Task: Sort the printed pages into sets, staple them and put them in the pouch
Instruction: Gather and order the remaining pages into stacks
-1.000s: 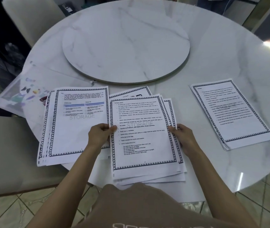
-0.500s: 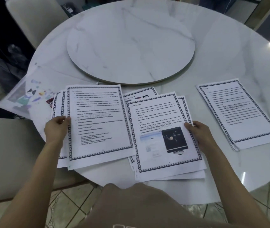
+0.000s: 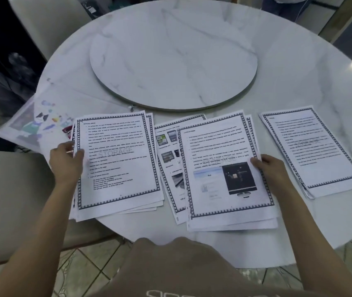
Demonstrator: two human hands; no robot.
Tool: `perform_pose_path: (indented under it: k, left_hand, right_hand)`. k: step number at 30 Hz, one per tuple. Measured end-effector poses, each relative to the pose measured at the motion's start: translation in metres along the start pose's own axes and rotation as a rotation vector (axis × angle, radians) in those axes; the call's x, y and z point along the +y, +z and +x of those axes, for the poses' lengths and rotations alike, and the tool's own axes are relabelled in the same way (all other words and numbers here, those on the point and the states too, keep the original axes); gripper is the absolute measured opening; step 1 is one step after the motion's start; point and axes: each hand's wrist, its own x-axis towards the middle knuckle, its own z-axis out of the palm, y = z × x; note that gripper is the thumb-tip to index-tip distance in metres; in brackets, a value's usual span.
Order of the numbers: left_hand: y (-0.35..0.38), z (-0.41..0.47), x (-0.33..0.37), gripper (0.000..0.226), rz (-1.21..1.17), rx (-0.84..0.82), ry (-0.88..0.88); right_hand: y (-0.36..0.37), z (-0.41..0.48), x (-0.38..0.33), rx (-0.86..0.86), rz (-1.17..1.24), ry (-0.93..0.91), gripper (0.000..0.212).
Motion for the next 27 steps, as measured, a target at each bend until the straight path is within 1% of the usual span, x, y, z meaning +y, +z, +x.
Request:
perform_pose_path:
  k: [3, 5, 7, 9, 10, 12, 14, 20, 24, 27]
  left_hand:
    - [0.013, -0.012, 0.013, 0.034, -0.054, -0.037, 0.105]
    - [0.023, -0.025, 0.024, 0.031, -0.132, -0.080, 0.141]
    - [0.032, -0.038, 0.036, 0.029, -0.214, -0.137, 0.147]
    - [0.041, -0.049, 0.043, 0.028, -0.268, -0.202, 0.132]
    - [0.045, -0.054, 0.046, 0.028, -0.285, -0.233, 0.125]
    - [0.052, -0.062, 0.049, 0.027, -0.299, -0.273, 0.112]
    - [0.057, -0.069, 0.051, 0.026, -0.302, -0.297, 0.092]
    - [0.064, -0.081, 0.051, 0.025, -0.307, -0.345, 0.048]
    - [0.068, -0.090, 0.059, 0.025, -0.377, -0.397, 0.035]
    - [0.073, -0.101, 0.070, 0.024, -0.456, -0.462, 0.022]
  right_hand:
    - [-0.015, 0.005, -0.008, 0.090, 0.150, 0.023, 0.029]
    - [-0.027, 0.011, -0.010, 0.158, 0.262, 0.024, 0.024]
    - [-0.037, 0.017, -0.011, 0.225, 0.345, 0.016, 0.020]
    - [-0.046, 0.021, -0.012, 0.273, 0.402, 0.024, 0.009]
    - [-0.049, 0.022, -0.012, 0.290, 0.429, 0.029, 0.008]
    - [-0.055, 0.025, -0.011, 0.311, 0.458, 0.028, 0.016]
    - [-0.059, 0.026, -0.010, 0.331, 0.481, 0.033, 0.016]
    - [-0.068, 0.030, -0.007, 0.345, 0.529, 0.036, 0.016]
    - [-0.062, 0.029, -0.008, 0.291, 0.520, 0.027, 0.016]
    - [-0.047, 0.025, -0.009, 0.222, 0.505, 0.016, 0.009]
